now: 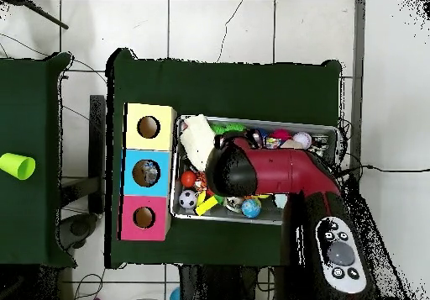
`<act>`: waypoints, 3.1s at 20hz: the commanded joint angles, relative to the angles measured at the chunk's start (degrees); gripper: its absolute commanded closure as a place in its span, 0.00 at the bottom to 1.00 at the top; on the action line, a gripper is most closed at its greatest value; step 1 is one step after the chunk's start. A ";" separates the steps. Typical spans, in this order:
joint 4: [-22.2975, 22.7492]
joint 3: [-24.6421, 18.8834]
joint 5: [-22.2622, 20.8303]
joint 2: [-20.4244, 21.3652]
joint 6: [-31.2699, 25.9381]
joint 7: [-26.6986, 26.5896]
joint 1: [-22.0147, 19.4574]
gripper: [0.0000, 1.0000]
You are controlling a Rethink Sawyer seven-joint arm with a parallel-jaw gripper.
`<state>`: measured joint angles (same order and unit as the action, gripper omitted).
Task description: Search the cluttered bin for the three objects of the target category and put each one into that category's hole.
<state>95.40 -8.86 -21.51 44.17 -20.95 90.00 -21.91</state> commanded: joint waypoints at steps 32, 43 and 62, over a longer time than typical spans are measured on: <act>-0.69 6.80 6.07 -8.32 10.03 10.62 5.07 0.00; 2.93 8.29 7.63 -7.16 9.77 12.43 7.16 0.00; 4.32 8.56 8.98 -7.77 11.21 11.76 7.54 0.00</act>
<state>95.14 0.73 -14.07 38.14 -12.14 90.10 -14.86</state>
